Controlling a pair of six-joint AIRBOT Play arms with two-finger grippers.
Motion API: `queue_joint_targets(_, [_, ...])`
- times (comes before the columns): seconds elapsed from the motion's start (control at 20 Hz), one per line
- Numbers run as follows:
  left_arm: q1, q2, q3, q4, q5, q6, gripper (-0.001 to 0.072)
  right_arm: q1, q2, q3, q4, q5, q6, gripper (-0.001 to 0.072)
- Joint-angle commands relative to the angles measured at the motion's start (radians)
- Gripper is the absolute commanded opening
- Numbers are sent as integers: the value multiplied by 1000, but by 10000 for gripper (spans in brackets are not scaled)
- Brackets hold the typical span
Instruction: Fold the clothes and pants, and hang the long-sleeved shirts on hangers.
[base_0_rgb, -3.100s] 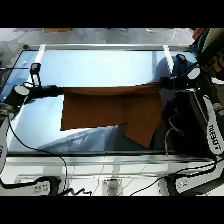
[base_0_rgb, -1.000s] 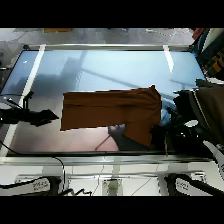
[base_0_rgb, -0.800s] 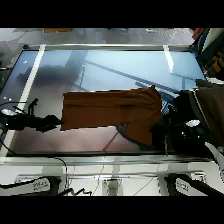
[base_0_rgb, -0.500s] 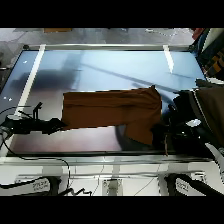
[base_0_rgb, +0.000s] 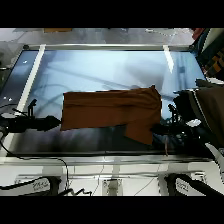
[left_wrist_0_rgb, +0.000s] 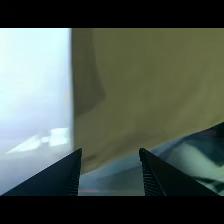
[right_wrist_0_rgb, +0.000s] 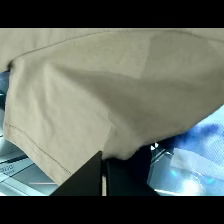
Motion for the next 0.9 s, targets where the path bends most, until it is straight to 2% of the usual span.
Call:
queue_joint_targets(0.0, [4, 3, 6, 92, 0, 0, 428, 1, 1, 1, 0, 0, 0, 22])
queue_joint_targets(0.05, [-3, 3, -10, 95, 5, 1, 491, 1, 1, 1, 0, 0, 0, 22])
queue_joint_targets(0.1, [-6, 3, -26, 93, 13, 2, 522, 1, 1, 1, 0, 0, 0, 22])
queue_joint_targets(0.25, [-27, 3, -58, 93, 27, 16, 514, 1, 1, 1, 1, 0, 0, 22])
queue_joint_targets(0.3, [-38, 3, -62, 94, 26, 16, 503, 1, 1, 1, 1, 0, 1, 22])
queue_joint_targets(0.35, [-50, 3, -62, 93, 26, 16, 459, 1, 1, 1, 2, 0, 1, 22])
queue_joint_targets(0.45, [-82, 3, -62, 94, 34, 16, 458, 1, 1, 1, 2, 0, 1, 22])
queue_joint_targets(0.65, [-121, 3, -62, 79, 168, 15, 450, 1, 1, 1, 3, 0, 1, 22])
queue_joint_targets(0.75, [-122, 3, -61, 32, 212, 16, 178, 1, 1, 1, 5, 2, 1, 22])
queue_joint_targets(0.8, [-122, 3, -61, 13, 234, 16, 141, 1, 1, 1, 5, 1, 0, 22])
queue_joint_targets(0.85, [-122, 3, -61, -6, 252, 16, 134, 1, 1, 1, 5, 1, 1, 22])
